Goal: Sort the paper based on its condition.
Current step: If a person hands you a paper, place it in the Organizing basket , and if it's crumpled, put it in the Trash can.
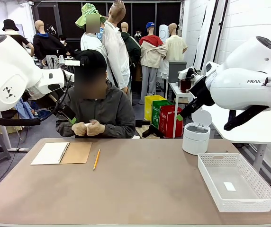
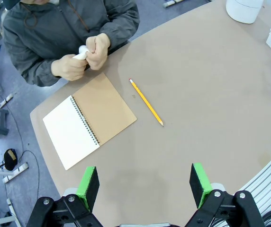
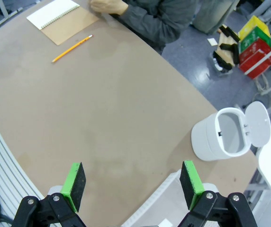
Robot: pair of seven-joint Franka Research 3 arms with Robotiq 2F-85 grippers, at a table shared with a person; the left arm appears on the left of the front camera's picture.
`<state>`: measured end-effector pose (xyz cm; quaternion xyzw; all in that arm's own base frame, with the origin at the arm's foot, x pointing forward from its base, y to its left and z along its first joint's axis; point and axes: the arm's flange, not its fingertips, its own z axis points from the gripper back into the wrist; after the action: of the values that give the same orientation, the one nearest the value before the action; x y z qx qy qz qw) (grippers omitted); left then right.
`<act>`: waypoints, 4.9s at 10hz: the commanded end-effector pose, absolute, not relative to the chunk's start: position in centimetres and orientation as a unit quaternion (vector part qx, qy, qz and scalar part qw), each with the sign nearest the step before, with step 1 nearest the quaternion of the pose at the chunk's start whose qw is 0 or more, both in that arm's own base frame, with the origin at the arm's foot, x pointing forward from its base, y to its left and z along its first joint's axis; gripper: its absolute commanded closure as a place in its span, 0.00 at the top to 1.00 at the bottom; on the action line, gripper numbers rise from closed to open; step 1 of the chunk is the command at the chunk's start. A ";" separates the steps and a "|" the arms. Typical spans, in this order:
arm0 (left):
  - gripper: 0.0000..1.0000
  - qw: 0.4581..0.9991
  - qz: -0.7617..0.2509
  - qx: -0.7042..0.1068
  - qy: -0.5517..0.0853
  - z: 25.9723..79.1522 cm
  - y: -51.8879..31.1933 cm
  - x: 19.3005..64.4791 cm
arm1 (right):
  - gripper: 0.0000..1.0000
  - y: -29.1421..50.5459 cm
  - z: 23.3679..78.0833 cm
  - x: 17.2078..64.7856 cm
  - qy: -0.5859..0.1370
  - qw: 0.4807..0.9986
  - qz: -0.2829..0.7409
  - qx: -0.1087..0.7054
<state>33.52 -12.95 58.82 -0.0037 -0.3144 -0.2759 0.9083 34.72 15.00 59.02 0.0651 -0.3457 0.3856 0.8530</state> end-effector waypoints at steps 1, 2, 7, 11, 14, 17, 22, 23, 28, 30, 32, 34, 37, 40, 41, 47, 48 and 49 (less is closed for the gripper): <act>1.00 0.909 -0.276 -0.003 -0.314 59.0 -13.0 33.6 | 1.00 15.0 59.0 34.7 -0.345 0.853 0.386 0.066; 1.00 0.909 -0.276 -0.003 -0.314 59.0 -13.0 33.6 | 1.00 15.0 59.0 34.7 -0.345 0.853 0.386 0.066; 1.00 0.909 -0.276 -0.003 -0.314 59.0 -13.0 33.6 | 1.00 15.0 59.0 34.7 -0.345 0.853 0.386 0.066; 1.00 0.909 -0.276 -0.003 -0.314 59.0 -13.0 33.6 | 1.00 15.0 59.0 34.7 -0.345 0.853 0.386 0.066; 1.00 0.909 -0.276 -0.003 -0.314 59.0 -13.0 33.6 | 1.00 15.0 59.0 34.7 -0.345 0.853 0.386 0.066; 1.00 0.909 -0.276 -0.003 -0.314 59.0 -13.0 33.6 | 1.00 15.0 59.0 34.7 -0.345 0.853 0.386 0.066; 1.00 0.909 -0.276 -0.003 -0.314 59.0 -13.0 33.6 | 1.00 15.0 59.0 34.7 -0.345 0.853 0.386 0.066; 1.00 0.909 -0.276 -0.003 -0.314 59.0 -13.0 33.6 | 1.00 15.0 59.0 34.7 -0.345 0.853 0.386 0.066; 1.00 0.909 -0.276 -0.003 -0.314 59.0 -13.0 33.6 | 1.00 15.0 59.0 34.7 -0.345 0.853 0.386 0.066; 1.00 0.909 -0.276 -0.003 -0.314 59.0 -13.0 33.6 | 1.00 15.0 59.0 34.7 -0.345 0.853 0.386 0.066; 1.00 0.909 -0.276 -0.003 -0.314 59.0 -13.0 33.6 | 1.00 15.0 59.0 34.7 -0.345 0.853 0.386 0.066; 1.00 0.909 -0.276 -0.003 -0.314 59.0 -13.0 33.6 | 1.00 15.0 59.0 34.7 -0.345 0.853 0.386 0.066; 1.00 0.909 -0.276 -0.003 -0.314 59.0 -13.0 33.6 | 1.00 15.0 59.0 34.7 -0.345 0.853 0.386 0.066; 1.00 0.909 -0.276 -0.003 -0.314 59.0 -13.0 33.6 | 1.00 15.0 59.0 34.7 -0.345 0.853 0.386 0.066; 1.00 0.909 -0.276 -0.003 -0.314 59.0 -13.0 33.6 | 1.00 15.0 59.0 34.7 -0.346 0.853 0.386 0.065; 1.00 0.909 -0.276 -0.003 -0.314 59.0 -13.0 33.6 | 1.00 22.7 56.6 34.1 -0.258 0.871 0.417 0.023; 1.00 0.909 -0.276 -0.003 -0.314 59.0 -13.0 33.6 | 1.00 24.2 55.2 34.0 -0.245 0.869 0.429 0.020; 1.00 0.909 -0.276 -0.003 -0.314 59.0 -13.0 33.6 | 1.00 25.3 53.8 34.0 -0.234 0.868 0.438 0.014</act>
<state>33.51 -13.01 58.82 -0.0035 -0.3143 -0.2765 0.9082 33.31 24.45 54.14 0.0281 -0.2462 0.4369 0.8647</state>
